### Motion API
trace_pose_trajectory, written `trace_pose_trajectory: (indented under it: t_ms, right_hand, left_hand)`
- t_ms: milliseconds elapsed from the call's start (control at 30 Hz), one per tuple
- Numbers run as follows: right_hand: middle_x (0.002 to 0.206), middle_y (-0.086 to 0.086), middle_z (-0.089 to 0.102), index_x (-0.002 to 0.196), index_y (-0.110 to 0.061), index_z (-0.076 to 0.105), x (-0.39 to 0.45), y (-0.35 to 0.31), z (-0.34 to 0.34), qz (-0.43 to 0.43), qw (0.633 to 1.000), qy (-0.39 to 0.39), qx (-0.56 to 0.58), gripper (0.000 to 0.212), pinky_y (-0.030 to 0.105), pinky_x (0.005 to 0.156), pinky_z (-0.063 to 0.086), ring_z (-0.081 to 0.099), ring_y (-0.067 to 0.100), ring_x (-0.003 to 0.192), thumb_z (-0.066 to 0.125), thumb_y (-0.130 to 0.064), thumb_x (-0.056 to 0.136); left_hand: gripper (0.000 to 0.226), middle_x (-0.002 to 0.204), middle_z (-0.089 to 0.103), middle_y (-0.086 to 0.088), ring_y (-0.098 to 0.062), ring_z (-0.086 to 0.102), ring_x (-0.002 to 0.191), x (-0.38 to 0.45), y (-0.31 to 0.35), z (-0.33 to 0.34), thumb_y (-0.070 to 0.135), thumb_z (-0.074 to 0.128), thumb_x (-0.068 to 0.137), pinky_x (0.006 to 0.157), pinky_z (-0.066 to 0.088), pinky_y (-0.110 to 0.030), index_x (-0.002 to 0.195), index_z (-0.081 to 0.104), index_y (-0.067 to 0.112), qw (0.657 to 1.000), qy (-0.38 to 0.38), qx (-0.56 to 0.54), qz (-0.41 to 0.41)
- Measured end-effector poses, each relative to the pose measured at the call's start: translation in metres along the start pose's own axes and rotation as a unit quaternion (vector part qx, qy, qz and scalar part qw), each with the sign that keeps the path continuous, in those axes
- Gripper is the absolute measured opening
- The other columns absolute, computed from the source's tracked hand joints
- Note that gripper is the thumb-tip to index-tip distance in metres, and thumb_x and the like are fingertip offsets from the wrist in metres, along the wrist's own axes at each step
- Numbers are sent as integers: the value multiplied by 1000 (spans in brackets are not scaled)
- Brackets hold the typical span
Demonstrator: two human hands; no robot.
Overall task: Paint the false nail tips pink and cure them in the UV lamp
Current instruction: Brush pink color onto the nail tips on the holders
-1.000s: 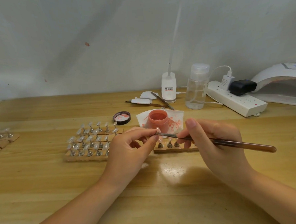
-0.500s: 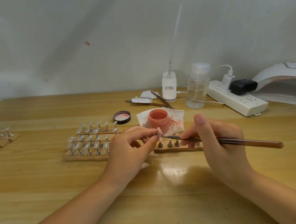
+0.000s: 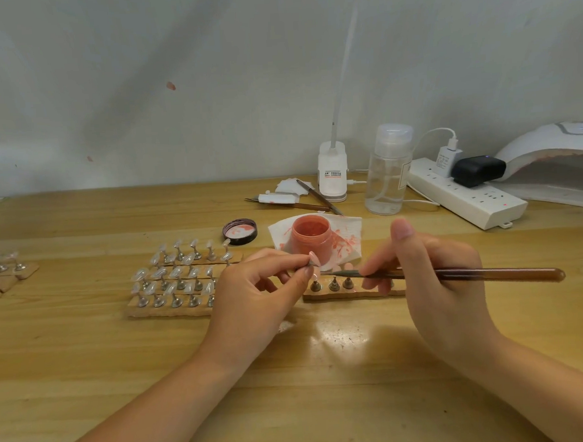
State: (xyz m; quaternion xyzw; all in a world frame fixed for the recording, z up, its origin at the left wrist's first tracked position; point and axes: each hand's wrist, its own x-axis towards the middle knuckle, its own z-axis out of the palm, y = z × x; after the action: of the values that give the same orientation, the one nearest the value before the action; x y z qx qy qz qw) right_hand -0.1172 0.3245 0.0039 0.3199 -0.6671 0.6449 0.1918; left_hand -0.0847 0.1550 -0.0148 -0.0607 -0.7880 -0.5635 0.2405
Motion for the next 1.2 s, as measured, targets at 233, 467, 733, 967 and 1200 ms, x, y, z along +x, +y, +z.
trace_pose_trajectory:
  t_ms: [233, 467, 733, 967, 1200]
  right_hand:
    - [64, -1, 66, 70, -16, 68, 5, 0, 6, -1, 999, -20, -26, 36, 18, 51, 46, 60, 10, 54, 43, -32, 89]
    - [57, 3, 63, 59, -14, 65, 1, -2, 1, 12, 1000, 8, 5, 45, 14, 49, 42, 57, 5, 48, 39, -36, 89]
    - [59, -4, 64, 67, -9, 68, 4, 1, 5, -1, 999, -22, -39, 42, 11, 54, 42, 59, 3, 56, 41, -32, 89]
    - [61, -1, 65, 63, -18, 65, 3, -2, 3, 10, 1000, 16, 1, 41, 7, 54, 41, 58, 1, 53, 39, -34, 89]
    - [58, 0, 65, 64, -13, 67, 2, 0, 4, 25, 1000, -6, 0, 41, 6, 54, 40, 59, 1, 53, 41, -35, 88]
  left_hand:
    - [22, 78, 69, 8, -3, 56, 66, 0, 2, 1, 11, 71, 75, 55, 43, -15, 81, 72, 32, 1000, 2, 1, 1]
    - [23, 75, 69, 11, -4, 56, 64, 0, 2, 1, 10, 71, 75, 54, 42, -13, 81, 73, 32, 1000, 1, -7, -4]
    - [24, 74, 68, 12, -1, 54, 64, 0, 3, 1, 10, 71, 75, 54, 42, -12, 81, 72, 32, 1000, -3, 1, -5]
    - [18, 75, 69, 7, -4, 55, 63, 0, 4, 1, 13, 70, 74, 53, 43, -16, 81, 73, 30, 1000, -1, -3, -6]
    - [19, 77, 69, 10, -7, 56, 65, 0, 4, 1, 13, 70, 74, 54, 43, -14, 82, 73, 30, 1000, -1, 3, -6]
